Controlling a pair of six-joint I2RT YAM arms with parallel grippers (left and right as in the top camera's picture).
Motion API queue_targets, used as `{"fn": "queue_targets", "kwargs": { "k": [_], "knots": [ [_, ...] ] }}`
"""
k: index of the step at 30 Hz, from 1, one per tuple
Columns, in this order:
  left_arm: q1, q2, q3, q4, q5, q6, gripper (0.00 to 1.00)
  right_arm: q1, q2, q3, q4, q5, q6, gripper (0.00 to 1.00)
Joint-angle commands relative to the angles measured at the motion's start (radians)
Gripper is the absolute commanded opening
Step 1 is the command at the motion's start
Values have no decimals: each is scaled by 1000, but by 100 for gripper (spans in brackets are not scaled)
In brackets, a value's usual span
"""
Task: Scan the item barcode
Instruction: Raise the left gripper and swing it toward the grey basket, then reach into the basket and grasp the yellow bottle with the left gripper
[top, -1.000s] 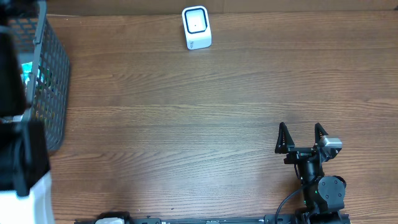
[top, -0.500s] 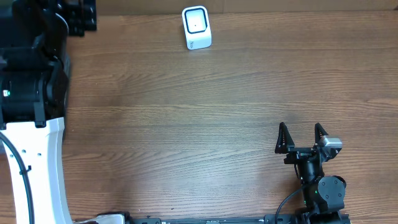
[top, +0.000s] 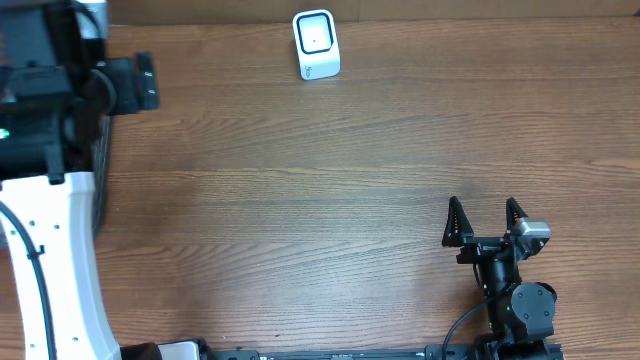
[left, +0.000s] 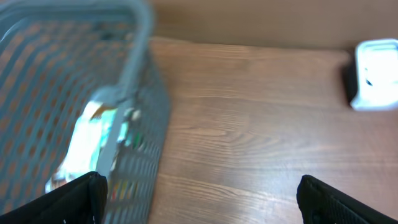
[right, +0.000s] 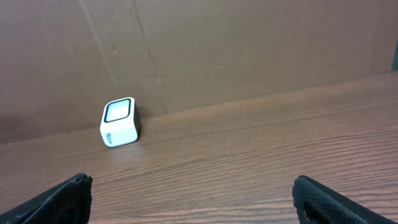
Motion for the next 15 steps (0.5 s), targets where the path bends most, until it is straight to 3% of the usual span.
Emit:
{"fn": "queue_targets", "kwargs": {
  "k": [1, 4, 8, 15],
  "knots": [
    [118, -2, 12, -3, -21, -144, 99, -2, -11, -11, 5, -2, -5, 100],
    [230, -1, 12, 0, -13, -178, 100, -2, -11, -11, 5, -2, -5, 100],
    [434, 5, 12, 0, 103, -179, 100, -2, -11, -11, 5, -2, -5, 100],
    [629, 54, 12, 3, 200, -137, 100, -2, -11, -11, 5, -2, -5, 100]
  ]
}}
